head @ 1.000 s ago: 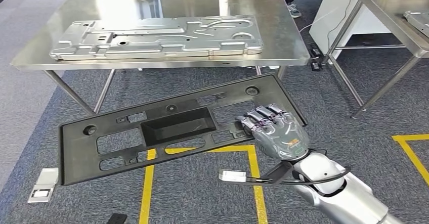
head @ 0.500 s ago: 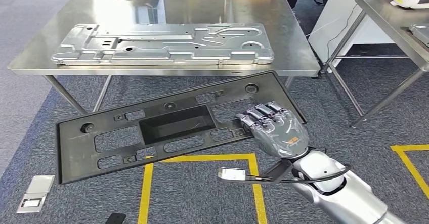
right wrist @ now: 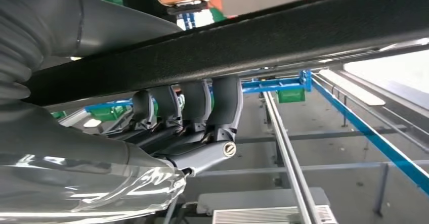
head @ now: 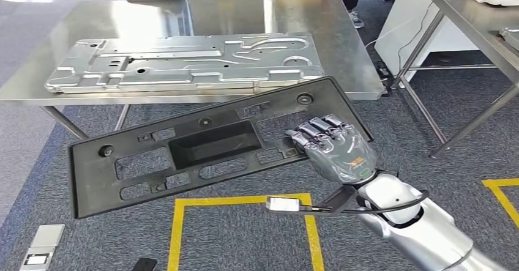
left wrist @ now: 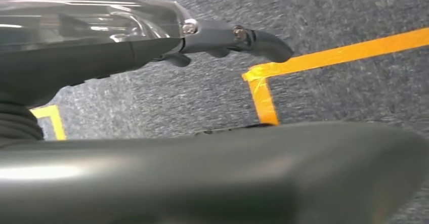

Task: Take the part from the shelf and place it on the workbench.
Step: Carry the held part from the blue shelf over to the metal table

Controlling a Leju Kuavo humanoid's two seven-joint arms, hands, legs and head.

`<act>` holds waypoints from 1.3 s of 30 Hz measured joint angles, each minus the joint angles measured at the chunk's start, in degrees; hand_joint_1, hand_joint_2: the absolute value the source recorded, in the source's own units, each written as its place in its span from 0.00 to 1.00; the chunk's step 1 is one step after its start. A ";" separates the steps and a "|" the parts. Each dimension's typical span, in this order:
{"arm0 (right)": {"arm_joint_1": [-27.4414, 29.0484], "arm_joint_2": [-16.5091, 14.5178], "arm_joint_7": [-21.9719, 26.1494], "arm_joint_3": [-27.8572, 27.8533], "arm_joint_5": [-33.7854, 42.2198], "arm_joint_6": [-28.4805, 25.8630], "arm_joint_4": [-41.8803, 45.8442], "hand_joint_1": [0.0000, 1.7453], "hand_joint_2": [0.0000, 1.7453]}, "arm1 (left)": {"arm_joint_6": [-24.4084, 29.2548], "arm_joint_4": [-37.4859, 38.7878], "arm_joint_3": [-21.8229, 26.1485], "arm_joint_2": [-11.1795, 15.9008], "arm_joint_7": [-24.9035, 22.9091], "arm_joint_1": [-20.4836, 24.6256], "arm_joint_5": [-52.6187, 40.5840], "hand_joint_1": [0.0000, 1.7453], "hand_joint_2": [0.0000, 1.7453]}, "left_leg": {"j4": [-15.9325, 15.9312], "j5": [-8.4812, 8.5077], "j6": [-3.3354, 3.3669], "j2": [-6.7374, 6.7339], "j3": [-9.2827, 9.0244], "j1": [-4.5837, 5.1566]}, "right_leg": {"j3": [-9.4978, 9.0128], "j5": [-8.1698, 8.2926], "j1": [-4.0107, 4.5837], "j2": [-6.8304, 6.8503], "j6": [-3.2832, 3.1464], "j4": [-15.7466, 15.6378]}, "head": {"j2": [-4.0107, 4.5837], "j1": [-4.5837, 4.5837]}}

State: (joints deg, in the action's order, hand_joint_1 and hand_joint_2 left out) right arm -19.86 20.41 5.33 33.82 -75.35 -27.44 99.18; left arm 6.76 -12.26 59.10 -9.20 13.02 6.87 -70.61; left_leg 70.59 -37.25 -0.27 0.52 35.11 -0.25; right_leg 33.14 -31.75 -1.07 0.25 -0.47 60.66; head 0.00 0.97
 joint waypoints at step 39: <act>-0.34 -1.74 1.84 2.76 7.50 3.51 -0.86 1.00 1.00 | -0.08 0.00 -0.07 -0.09 -0.33 -0.69 -0.21 0.00 1.00 | -7.36 9.34 1.92 -0.03 4.33 1.11 | -4.39 -4.50 -0.24 -0.35 1.13 0.09 | 0.00 -0.23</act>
State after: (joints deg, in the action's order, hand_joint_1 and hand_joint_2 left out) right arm -20.20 18.68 7.17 36.58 -67.84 -23.93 98.31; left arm 6.68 -12.26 59.04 -9.29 12.69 6.17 -70.83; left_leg 63.24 -27.91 1.65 0.49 39.44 0.87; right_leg 28.75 -36.25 -1.32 -0.10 0.66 60.75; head 0.00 0.74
